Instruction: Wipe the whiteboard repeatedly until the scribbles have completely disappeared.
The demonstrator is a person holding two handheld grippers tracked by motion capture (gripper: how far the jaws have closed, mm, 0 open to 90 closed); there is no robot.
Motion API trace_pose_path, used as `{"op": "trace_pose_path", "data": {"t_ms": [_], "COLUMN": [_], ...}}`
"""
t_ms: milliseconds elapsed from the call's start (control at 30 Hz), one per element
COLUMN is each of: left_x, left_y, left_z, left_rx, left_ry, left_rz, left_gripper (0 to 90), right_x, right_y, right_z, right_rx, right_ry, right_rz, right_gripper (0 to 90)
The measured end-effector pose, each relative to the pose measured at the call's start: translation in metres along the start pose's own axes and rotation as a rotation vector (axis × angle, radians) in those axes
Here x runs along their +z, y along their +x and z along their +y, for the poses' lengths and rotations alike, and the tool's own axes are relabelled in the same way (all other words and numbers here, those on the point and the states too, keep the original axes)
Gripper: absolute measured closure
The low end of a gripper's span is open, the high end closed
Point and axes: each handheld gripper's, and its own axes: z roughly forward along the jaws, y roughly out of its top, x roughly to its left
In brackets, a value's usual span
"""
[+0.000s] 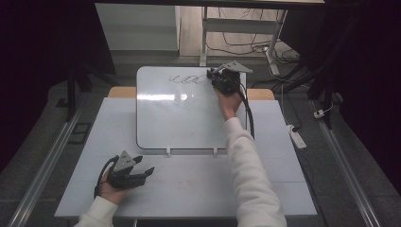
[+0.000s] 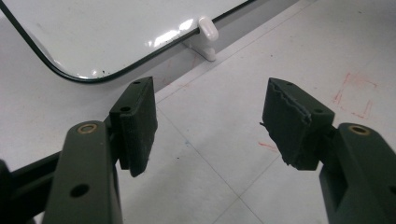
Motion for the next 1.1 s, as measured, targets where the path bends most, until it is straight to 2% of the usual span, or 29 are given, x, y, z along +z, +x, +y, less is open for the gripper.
{"op": "trace_pose_path", "data": {"t_ms": [33, 67, 100, 133, 167, 200, 233, 300, 333, 367, 400, 433, 467, 500, 533, 600, 667, 700, 733, 767, 867, 900, 933, 967, 1000, 1033, 1067, 1100], "left_x": [0.001, 0.001, 0.001, 0.001, 0.001, 0.000, -0.001, -0.001, 0.000, 0.000, 0.000, 0.000, 0.000, -0.001, -0.001, -0.001, 0.000, 0.001, 0.001, 0.001, 0.000, 0.001, 0.001, 0.001, 0.001, 0.001, 0.001, 0.001], "left_y": [0.000, 0.001, 0.001, 0.000, 0.000, -0.001, -0.001, -0.001, -0.001, -0.001, 0.000, 0.000, 0.000, 0.000, -0.001, -0.001, 0.000, 0.000, -0.001, -0.001, -0.001, 0.000, 0.000, 0.001, 0.000, 0.000, -0.001, -0.001], "left_z": [0.000, 0.000, 0.000, 0.000, 0.000, 0.000, 0.000, 0.000, 0.000, 0.000, 0.000, 0.000, 0.000, 0.000, 0.000, 0.000, 0.000, 0.000, 0.001, 0.001, 0.001, 0.001, 0.001, 0.001, 0.001, 0.001, 0.001, 0.001], "left_rx": [-0.001, -0.002, -0.001, 0.001, 0.003, 0.004, 0.003, 0.002, 0.002, 0.002, 0.001, 0.001, 0.002, 0.003, 0.002, 0.000, 0.000, 0.002, 0.001, 0.002, 0.003, 0.000, -0.002, -0.002, -0.002, -0.001, 0.001, 0.002], "left_ry": [0.002, 0.003, 0.003, 0.005, 0.002, 0.001, 0.000, -0.002, -0.001, 0.000, 0.001, 0.001, 0.000, -0.001, -0.004, -0.004, 0.000, 0.001, 0.001, 0.000, -0.002, -0.002, 0.000, 0.001, 0.001, 0.000, -0.002, -0.002], "left_rz": [0.000, -0.002, -0.003, -0.002, -0.001, 0.000, 0.001, 0.002, 0.002, 0.003, 0.002, 0.002, 0.002, 0.003, 0.004, 0.002, 0.000, -0.001, -0.002, -0.002, 0.002, 0.002, -0.001, -0.001, 0.000, 0.001, 0.003, 0.003], "left_gripper": [35.7, 35.8, 35.7, 35.7, 35.7, 35.7, 35.7, 35.7, 35.6, 35.6, 35.6, 35.6, 35.6, 35.6, 35.6, 35.5, 35.6, 35.6, 35.6, 35.5, 35.5, 35.4, 35.5, 35.5, 35.5, 35.5, 35.5, 35.5], "right_x": [0.000, 0.002, 0.001, 0.001, -0.003, -0.005, -0.005, -0.008, -0.008, -0.008, -0.007, -0.009, -0.011, -0.011, -0.013, -0.013, -0.011, -0.011, -0.011, -0.010, -0.006, -0.003, 0.003, 0.003, 0.004, 0.003, 0.003, -0.001], "right_y": [0.005, 0.018, 0.022, 0.022, 0.018, 0.013, 0.013, 0.009, 0.019, 0.019, 0.023, 0.022, 0.017, 0.017, 0.012, 0.015, 0.022, 0.022, 0.019, 0.011, 0.015, 0.022, 0.034, 0.034, 0.032, 0.026, 0.026, 0.019], "right_z": [-0.002, -0.008, -0.010, -0.010, -0.011, -0.012, -0.012, -0.013, -0.017, -0.017, -0.018, -0.019, -0.019, -0.019, -0.019, -0.021, -0.022, -0.021, -0.020, -0.016, -0.015, -0.017, -0.019, -0.019, -0.016, -0.012, -0.012, -0.008], "right_rx": [-0.015, -0.054, -0.079, -0.079, -0.073, -0.038, -0.038, 0.010, -0.020, -0.020, -0.057, -0.061, -0.022, -0.022, 0.004, -0.007, -0.047, -0.056, -0.045, 0.023, 0.024, -0.004, -0.063, -0.063, -0.076, -0.056, -0.056, -0.022], "right_ry": [0.014, 0.054, 0.065, 0.065, 0.051, 0.042, 0.042, 0.024, 0.040, 0.040, 0.058, 0.052, 0.041, 0.041, 0.032, 0.029, 0.046, 0.050, 0.042, 0.009, 0.010, 0.018, 0.039, 0.039, 0.035, 0.016, 0.016, -0.014], "right_rz": [0.019, 0.082, 0.089, 0.089, 0.070, 0.049, 0.049, 0.035, 0.058, 0.058, 0.070, 0.061, 0.047, 0.047, 0.031, 0.023, 0.053, 0.052, 0.047, 0.027, 0.029, 0.051, 0.079, 0.079, 0.072, 0.042, 0.042, -0.004], "right_gripper": [77.5, 77.5, 77.5, 77.5, 77.6, 77.5, 77.5, 77.5, 77.6, 77.6, 77.5, 77.6, 77.6, 77.6, 77.6, 77.6, 77.6, 77.6, 77.6, 77.6, 77.6, 77.6, 77.6, 77.6, 77.6, 77.6, 77.6, 77.6]}}
